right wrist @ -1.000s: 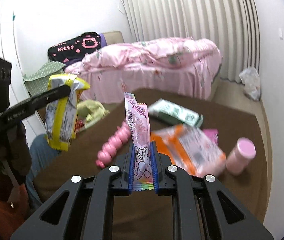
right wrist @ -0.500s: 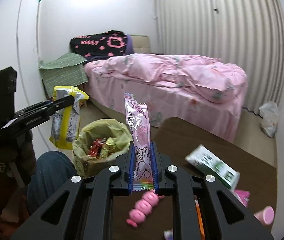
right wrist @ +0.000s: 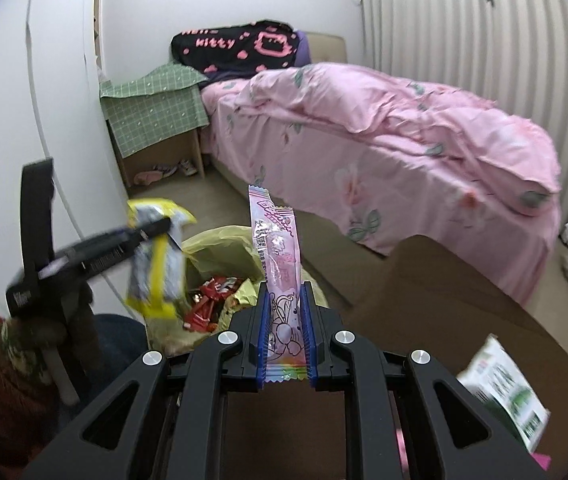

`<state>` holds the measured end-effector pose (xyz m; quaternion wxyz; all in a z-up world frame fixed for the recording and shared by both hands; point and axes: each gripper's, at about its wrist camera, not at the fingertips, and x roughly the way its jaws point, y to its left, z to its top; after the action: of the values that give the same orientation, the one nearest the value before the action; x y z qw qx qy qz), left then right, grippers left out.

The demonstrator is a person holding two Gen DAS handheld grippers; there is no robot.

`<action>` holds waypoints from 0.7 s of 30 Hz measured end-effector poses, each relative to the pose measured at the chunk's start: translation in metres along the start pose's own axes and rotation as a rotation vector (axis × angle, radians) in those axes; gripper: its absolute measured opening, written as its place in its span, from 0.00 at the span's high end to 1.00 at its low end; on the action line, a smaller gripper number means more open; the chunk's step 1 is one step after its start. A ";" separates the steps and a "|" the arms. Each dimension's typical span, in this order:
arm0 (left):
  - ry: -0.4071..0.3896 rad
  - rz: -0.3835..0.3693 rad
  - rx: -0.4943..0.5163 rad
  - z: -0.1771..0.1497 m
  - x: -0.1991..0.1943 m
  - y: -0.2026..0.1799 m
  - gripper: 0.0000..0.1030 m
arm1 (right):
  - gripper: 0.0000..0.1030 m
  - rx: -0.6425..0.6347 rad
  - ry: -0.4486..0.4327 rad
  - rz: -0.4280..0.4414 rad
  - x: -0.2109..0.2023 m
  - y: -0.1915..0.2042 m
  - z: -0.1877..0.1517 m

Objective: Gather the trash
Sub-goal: 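Carry the pink candy stick and yellow-white bag over the yellow trash bag, then open both grippers to drop the items into the trash bag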

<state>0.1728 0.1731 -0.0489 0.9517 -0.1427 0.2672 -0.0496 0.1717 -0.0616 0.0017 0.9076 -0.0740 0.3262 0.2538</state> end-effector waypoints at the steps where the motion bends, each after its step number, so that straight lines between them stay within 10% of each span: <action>1: 0.011 0.003 0.004 0.000 0.005 0.001 0.77 | 0.85 0.003 0.011 0.016 0.011 0.000 0.003; 21: 0.144 0.026 0.044 -0.009 0.037 -0.004 0.75 | 0.85 0.074 0.185 0.100 0.131 0.001 0.003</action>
<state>0.1995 0.1607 -0.0731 0.9335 -0.1141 0.3358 -0.0533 0.2590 -0.0064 -0.0786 0.8620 -0.0472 0.4208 0.2787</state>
